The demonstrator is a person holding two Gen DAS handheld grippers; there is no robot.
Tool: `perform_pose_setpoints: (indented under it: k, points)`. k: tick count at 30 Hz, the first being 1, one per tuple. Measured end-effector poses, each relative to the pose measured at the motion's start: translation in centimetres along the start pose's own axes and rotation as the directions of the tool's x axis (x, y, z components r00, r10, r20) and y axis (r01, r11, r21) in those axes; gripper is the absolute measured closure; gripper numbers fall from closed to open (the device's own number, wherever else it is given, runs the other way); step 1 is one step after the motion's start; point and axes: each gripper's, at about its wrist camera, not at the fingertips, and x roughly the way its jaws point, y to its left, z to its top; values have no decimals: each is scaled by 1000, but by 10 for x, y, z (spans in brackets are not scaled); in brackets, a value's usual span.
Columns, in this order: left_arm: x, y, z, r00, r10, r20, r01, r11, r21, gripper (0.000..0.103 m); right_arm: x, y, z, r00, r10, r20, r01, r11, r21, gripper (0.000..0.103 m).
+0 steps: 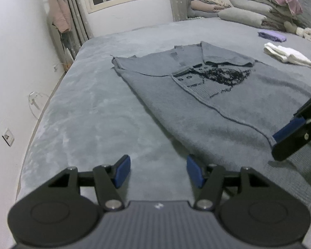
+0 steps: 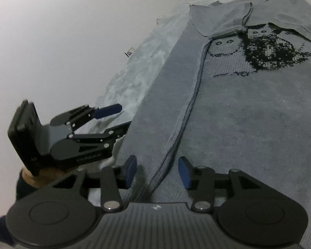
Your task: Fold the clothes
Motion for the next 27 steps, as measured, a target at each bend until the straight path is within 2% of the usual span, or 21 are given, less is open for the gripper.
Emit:
perform_pose_setpoints:
  k: [1,2,8,11,12,13,16,19,24,27]
  points:
    - [0,-1,0,1000,1,0,-1,1000,7,45,1,2,-1,1000,-4,-1,4,1000,-9,91]
    - [0,-3,0,1000,0,1,0,1000,12,45,1,4,-2,1000,-9,-4,9,1000,-18,96]
    - [-8,11,2,1000,5,23,-4,1000,-22,45,-21,15,2,999,-12,41,15,998,-65,96]
    - [-11,17,3,999,-12,36,14,998,-60,45,-14,14,-1,996,-90,2,90,992,-88,96]
    - [-11,13,3,999,-19,37,21,999,-50,45,-7,12,-3,991,-133,-24,130,987,-96,96]
    - [-11,7,4,999,-22,39,23,999,-31,43,-4,10,-4,989,-141,-38,136,986,-97,96]
    - [-10,-9,5,999,-28,44,27,999,27,32,-13,15,-3,992,-124,-19,121,986,-116,95]
    - [-7,-20,5,999,-14,40,11,998,67,32,-24,16,-1,994,-105,5,105,986,-127,94]
    - [-6,-15,2,1000,-10,22,9,998,59,32,-11,27,0,986,-165,-23,159,974,-161,94]
    - [-9,-6,4,999,-22,25,21,1000,22,33,-22,27,1,989,-151,2,149,976,-159,91]
